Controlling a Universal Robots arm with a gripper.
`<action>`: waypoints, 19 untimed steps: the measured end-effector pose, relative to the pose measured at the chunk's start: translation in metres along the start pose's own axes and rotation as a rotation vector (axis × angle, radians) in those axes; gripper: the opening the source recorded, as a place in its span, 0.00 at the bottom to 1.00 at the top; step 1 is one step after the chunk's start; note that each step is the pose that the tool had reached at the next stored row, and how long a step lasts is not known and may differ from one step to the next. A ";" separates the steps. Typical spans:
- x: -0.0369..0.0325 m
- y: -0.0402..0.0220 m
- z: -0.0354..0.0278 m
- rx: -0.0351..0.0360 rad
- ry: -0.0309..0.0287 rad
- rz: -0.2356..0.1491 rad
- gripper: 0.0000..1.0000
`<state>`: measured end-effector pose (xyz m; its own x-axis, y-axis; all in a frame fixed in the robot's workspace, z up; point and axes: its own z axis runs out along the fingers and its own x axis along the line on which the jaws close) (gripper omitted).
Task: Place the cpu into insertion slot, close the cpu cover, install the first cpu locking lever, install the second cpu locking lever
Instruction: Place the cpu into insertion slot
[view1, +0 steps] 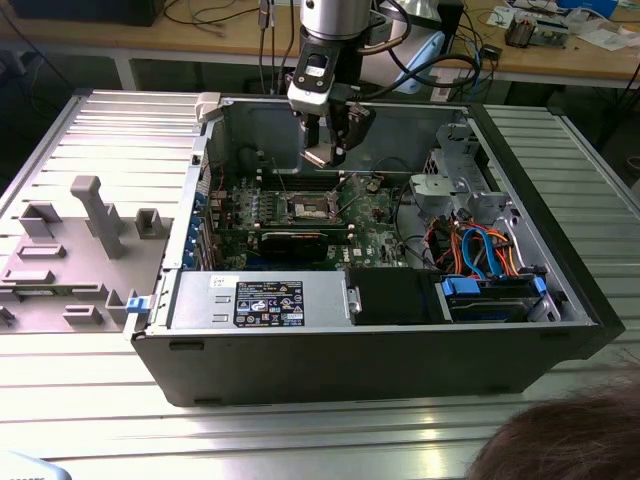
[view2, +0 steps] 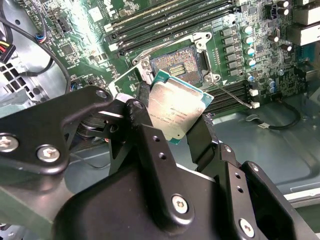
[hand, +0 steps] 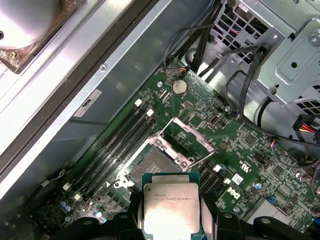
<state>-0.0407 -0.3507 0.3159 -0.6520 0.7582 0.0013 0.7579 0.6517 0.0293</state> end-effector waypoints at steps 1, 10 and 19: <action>0.0000 0.0000 0.0000 0.0001 -0.0001 0.001 0.55; 0.0000 0.0000 0.0000 0.0000 -0.0005 0.014 0.55; 0.0000 0.0000 0.0000 0.0000 -0.0008 0.027 0.55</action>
<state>-0.0407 -0.3507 0.3159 -0.6316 0.7753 0.0013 0.7750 0.6313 0.0293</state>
